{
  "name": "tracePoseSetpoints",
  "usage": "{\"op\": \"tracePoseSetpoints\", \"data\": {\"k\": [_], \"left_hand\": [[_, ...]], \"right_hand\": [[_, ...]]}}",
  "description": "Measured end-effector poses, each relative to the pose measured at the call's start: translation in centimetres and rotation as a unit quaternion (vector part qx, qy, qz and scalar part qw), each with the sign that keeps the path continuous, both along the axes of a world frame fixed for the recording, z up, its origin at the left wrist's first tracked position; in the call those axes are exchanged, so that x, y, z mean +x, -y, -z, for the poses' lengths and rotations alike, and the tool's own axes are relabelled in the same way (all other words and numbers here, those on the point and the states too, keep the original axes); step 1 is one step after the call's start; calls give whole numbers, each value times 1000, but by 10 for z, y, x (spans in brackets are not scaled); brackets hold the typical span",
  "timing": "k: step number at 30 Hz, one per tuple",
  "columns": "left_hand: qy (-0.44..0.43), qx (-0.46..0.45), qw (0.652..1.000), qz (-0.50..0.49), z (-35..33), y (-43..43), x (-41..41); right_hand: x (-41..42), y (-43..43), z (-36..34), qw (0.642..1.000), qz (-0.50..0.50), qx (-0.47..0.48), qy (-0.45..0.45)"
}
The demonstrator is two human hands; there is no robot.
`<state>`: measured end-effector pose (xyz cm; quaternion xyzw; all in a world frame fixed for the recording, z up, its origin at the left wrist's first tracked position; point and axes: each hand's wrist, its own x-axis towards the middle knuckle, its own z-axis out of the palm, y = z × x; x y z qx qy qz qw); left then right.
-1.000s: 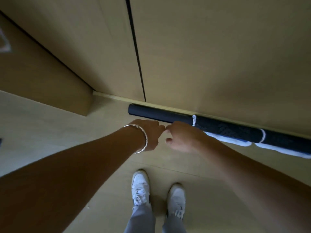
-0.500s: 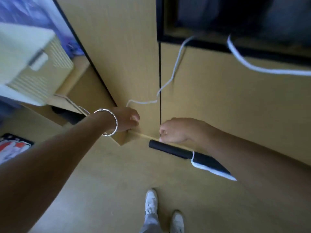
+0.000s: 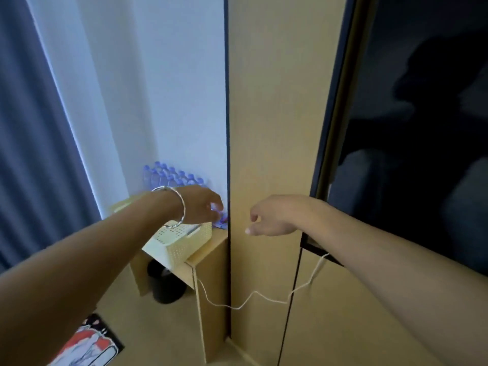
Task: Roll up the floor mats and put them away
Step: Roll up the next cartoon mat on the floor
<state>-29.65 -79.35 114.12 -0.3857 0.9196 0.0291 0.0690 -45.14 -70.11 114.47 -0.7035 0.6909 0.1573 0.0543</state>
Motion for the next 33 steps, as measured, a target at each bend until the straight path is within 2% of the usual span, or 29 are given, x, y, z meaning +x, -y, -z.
{"op": "tracePoseSetpoints", "data": {"k": [9, 12, 19, 22, 29, 33], "left_hand": [[-1, -19, 998, -66, -12, 23, 126], [1, -6, 995, -95, -6, 37, 195], [31, 24, 977, -209, 12, 78, 380], [36, 35, 973, -226, 17, 89, 435], [-1, 76, 960, -271, 58, 124, 516], [38, 96, 957, -270, 89, 155, 541]], "right_hand": [[115, 60, -25, 993, -80, -18, -80], [185, 96, -26, 990, -117, -37, -67], [379, 164, 9, 968, -249, -15, -25], [438, 186, 18, 965, -262, 7, -20], [521, 243, 53, 951, -305, 45, -36], [539, 282, 78, 944, -317, 72, -50]]}}
